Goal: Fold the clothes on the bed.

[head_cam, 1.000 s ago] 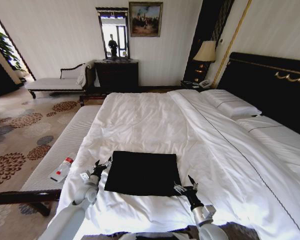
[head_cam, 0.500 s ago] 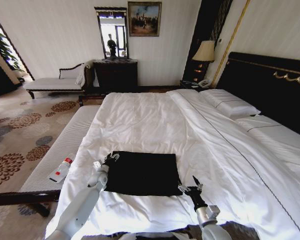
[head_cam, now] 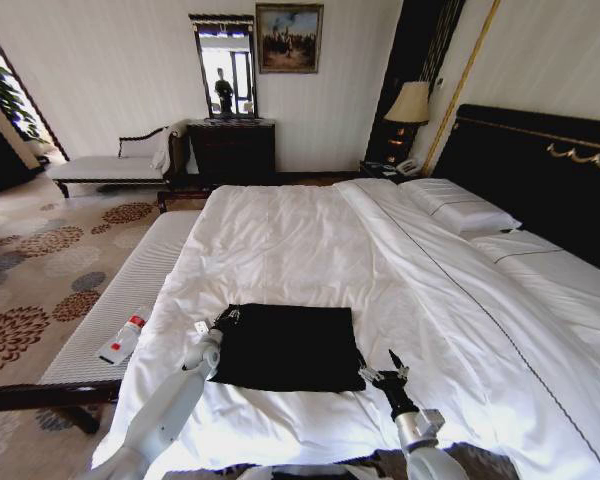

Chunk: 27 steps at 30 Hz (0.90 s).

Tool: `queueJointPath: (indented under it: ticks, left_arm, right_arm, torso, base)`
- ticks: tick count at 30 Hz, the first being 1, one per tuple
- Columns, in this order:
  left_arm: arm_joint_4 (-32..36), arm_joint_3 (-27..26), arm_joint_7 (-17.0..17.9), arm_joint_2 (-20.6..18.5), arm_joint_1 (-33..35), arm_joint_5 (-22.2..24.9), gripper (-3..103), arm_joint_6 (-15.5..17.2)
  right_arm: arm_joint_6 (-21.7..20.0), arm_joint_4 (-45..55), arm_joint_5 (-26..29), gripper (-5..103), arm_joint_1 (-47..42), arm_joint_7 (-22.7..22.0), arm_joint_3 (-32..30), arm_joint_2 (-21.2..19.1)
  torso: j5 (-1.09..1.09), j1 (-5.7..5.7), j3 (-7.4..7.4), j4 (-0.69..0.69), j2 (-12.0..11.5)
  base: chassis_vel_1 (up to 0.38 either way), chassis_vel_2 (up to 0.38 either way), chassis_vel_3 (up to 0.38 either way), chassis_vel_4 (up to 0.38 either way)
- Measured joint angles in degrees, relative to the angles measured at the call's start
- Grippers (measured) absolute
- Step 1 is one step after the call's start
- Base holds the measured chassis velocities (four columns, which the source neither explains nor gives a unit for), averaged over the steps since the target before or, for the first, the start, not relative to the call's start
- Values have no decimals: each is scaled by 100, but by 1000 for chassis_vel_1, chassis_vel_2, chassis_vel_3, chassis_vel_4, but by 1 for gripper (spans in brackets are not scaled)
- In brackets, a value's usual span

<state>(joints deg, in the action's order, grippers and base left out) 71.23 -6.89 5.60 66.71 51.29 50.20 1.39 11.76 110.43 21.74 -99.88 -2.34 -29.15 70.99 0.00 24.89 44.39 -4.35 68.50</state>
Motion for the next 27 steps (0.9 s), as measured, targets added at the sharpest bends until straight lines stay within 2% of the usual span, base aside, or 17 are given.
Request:
queueJointPath:
  ticks: [2,3,6,13,16,18,20,24,25,27]
  left_arm:
    - [31,-1,8,-12,25,-3,20,-12]
    - [31,-1,8,-12,25,-3,20,-12]
    - [106,-1,29,-48,66,-10,4,-22]
    - [302,-2,115,-129,146,-47,1,-44]
    - [517,-1,160,-234,242,-84,1,-62]
    - [537,-2,169,-244,251,-86,1,-63]
    - [600,-5,199,-277,286,-93,1,-68]
    - [752,-43,211,-378,378,-84,1,-81]
    - [752,-43,211,-378,378,-84,1,-81]
    - [922,-98,238,-450,481,-51,1,-85]
  right_arm:
    - [-12,-9,6,100,36,-7,26,-9]
    - [-12,-9,6,100,36,-7,26,-9]
    - [-16,-62,31,100,100,-17,76,-36]
    - [-140,-120,309,100,345,-101,162,-228]
    - [-652,-153,1083,100,988,-250,342,-807]
    - [-752,-160,1211,100,1072,-255,371,-877]
    - [-1290,-354,2180,100,1711,-278,621,-1270]
    - [-1673,-1065,3185,100,2790,-221,1124,-1527]
    - [-1673,-1065,3185,100,2790,-221,1124,-1527]
    - [-1800,-1558,3503,100,3394,-109,1401,-1533]
  torso:
    - [-1,0,0,0,0]
    - [-1,0,0,0,0]
    - [-1,0,0,0,0]
    - [-1,0,0,-1,0]
    - [0,0,0,1,0]
    - [0,-1,0,2,0]
    - [-2,0,0,1,0]
    - [0,1,1,-1,0]
    - [0,1,1,-1,0]
    - [-1,1,1,1,0]
  base:
    - [0,0,0,0]
    - [0,0,0,0]
    - [0,0,0,0]
    - [0,0,0,0]
    - [0,0,0,0]
    - [0,0,0,0]
    - [0,0,0,0]
    - [0,0,0,0]
    - [0,0,0,0]
    - [0,0,0,0]
